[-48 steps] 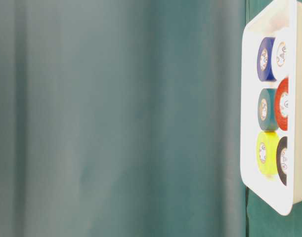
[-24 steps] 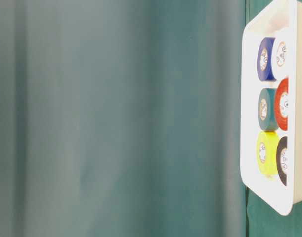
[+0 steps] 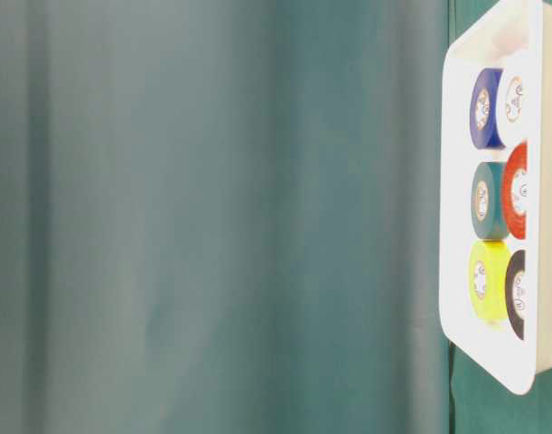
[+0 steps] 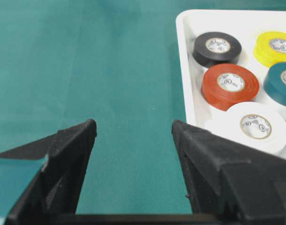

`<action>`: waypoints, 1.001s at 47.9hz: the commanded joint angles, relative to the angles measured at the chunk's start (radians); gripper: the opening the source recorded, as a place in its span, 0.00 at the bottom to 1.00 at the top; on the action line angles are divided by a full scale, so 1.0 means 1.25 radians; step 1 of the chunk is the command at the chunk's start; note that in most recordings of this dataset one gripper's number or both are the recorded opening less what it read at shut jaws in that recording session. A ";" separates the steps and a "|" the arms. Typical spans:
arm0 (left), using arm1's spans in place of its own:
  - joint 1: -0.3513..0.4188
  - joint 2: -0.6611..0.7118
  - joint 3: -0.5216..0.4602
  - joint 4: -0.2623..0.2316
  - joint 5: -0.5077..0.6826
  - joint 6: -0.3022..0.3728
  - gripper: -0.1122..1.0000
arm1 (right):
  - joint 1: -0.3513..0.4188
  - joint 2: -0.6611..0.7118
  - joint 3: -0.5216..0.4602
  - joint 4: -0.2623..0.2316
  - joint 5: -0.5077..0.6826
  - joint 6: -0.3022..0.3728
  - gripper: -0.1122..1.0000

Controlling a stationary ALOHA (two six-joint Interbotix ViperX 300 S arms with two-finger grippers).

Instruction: Put the tape alternately from left to right into the white case.

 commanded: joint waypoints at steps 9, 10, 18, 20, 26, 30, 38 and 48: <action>0.010 -0.038 0.018 -0.001 0.015 -0.011 0.61 | -0.001 0.005 -0.009 0.000 -0.002 0.000 0.78; 0.010 -0.040 0.020 -0.001 0.017 -0.011 0.61 | -0.001 0.004 -0.009 0.000 -0.002 0.000 0.78; 0.010 -0.063 0.029 -0.001 0.029 -0.011 0.61 | -0.001 0.005 -0.009 -0.001 -0.002 0.000 0.78; 0.010 -0.064 0.031 0.000 0.033 -0.011 0.61 | -0.001 0.005 -0.009 -0.001 -0.002 0.000 0.78; 0.010 -0.065 0.033 0.000 0.037 -0.010 0.61 | -0.001 0.005 -0.009 0.000 -0.001 0.000 0.78; 0.010 -0.065 0.036 0.000 0.037 -0.010 0.61 | -0.001 0.005 -0.006 -0.001 -0.002 0.000 0.78; 0.010 -0.065 0.036 0.000 0.043 -0.010 0.61 | -0.001 0.005 -0.002 0.000 -0.002 0.000 0.78; 0.010 -0.065 0.034 0.000 0.045 -0.010 0.61 | -0.001 0.004 0.001 -0.001 -0.002 0.000 0.78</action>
